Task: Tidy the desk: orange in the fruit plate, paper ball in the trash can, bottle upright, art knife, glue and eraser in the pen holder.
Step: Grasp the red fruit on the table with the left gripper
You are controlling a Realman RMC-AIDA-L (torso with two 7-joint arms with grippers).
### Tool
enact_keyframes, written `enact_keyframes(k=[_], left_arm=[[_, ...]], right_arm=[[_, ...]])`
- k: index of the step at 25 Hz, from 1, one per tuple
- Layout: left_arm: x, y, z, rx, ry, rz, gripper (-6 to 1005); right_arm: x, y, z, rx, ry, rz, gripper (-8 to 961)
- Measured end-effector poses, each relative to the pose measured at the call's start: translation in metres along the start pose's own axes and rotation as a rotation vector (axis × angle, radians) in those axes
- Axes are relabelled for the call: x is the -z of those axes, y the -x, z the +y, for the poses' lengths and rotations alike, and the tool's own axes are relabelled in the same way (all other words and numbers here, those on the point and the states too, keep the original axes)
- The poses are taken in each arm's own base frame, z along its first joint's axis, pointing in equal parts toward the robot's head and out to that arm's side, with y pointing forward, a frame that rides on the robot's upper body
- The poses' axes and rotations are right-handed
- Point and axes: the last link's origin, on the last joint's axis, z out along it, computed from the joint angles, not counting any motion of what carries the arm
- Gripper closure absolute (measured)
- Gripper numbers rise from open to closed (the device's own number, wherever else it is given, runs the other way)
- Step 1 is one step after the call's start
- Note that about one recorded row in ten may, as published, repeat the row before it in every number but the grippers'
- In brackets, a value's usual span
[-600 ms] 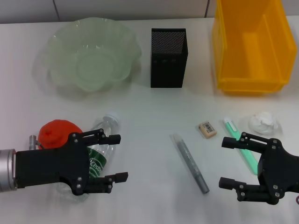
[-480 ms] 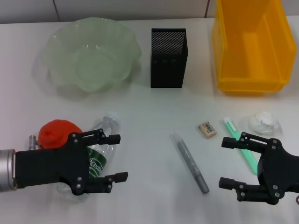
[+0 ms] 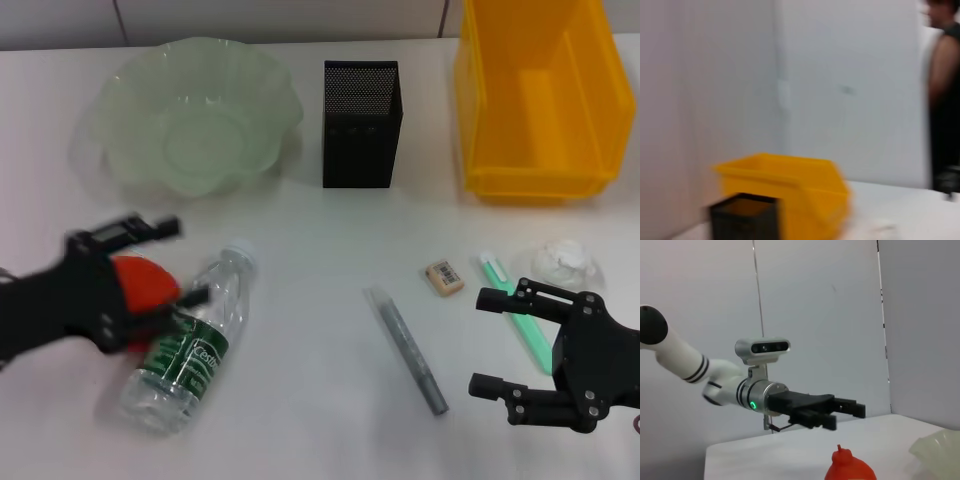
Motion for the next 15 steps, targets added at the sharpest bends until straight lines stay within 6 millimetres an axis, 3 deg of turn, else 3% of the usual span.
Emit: enact_keyframes(k=[2,15], left_arm=[[0.011,0.007,-0.007,0.034,-0.095,-0.01,202],[0.022,0.04,-0.01,0.122,-0.199,-0.189,204]], right_arm=[[0.0,-0.001,-0.001,-0.002,-0.006,0.004,152],[-0.002,-0.004,0.0,-0.019,-0.015,0.006,153]])
